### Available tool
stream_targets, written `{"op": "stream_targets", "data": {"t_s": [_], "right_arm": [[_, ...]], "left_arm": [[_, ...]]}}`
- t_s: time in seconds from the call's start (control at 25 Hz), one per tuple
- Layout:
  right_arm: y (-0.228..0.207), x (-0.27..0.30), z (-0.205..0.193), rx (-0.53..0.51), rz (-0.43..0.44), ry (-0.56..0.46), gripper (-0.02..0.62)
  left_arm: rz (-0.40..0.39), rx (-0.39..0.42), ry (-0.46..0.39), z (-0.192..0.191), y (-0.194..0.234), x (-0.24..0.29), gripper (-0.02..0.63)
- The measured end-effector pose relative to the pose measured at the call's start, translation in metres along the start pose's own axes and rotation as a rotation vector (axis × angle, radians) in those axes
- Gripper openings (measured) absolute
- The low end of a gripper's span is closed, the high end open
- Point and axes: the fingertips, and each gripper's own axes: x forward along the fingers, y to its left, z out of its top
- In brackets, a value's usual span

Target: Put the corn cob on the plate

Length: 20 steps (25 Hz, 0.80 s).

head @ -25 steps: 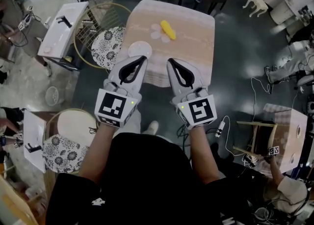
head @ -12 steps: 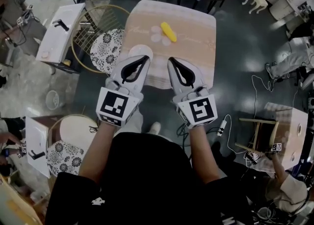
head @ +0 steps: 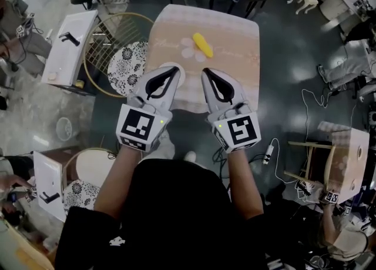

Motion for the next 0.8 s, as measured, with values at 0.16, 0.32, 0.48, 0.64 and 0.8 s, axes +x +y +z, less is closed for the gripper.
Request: {"op": "stream_targets", "data": {"t_s": [0.16, 0.32, 0.48, 0.64, 0.8], "right_arm": [[-0.001, 0.019, 0.000, -0.004, -0.008, 0.005, 0.002], [-0.003, 0.038, 0.001, -0.007, -0.026, 0.005, 0.002], [-0.003, 0.054, 0.001, -0.020, -0.038, 0.011, 0.002], [-0.002, 0.064, -0.002, -0.016, -0.062, 0.023, 0.002], [0.002, 0.071, -0.003, -0.029, -0.078, 0.034, 0.002]], "left_arm": [[-0.009, 0.001, -0.006, -0.001, 0.018, 0.005, 0.006], [-0.024, 0.000, -0.008, -0.004, 0.038, 0.012, 0.005], [-0.044, 0.000, -0.011, -0.007, 0.052, 0.019, 0.006], [-0.070, -0.002, -0.014, -0.010, 0.063, 0.021, 0.006], [-0.085, -0.014, -0.022, -0.013, 0.074, 0.021, 0.006]]}}
